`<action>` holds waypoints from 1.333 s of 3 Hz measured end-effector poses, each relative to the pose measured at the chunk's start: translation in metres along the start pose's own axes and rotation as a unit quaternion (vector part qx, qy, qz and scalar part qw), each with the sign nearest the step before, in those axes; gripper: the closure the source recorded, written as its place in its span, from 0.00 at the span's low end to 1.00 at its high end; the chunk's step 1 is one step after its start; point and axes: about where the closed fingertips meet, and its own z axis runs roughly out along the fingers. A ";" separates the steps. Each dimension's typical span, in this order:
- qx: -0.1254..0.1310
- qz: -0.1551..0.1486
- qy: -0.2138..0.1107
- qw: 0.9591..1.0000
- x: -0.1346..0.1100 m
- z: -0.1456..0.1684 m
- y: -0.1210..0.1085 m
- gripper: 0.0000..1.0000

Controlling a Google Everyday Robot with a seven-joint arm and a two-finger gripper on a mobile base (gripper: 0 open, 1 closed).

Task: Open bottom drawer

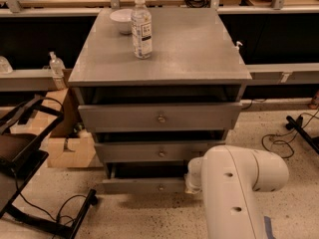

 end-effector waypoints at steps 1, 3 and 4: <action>0.000 0.000 0.000 1.000 0.000 -0.002 0.000 1.00; 0.000 0.000 0.000 1.000 0.000 -0.002 0.000 1.00; 0.000 0.000 0.000 1.000 0.000 -0.002 0.000 1.00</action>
Offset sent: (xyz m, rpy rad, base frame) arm -0.1662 0.0039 0.0277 -0.1284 0.3792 0.0871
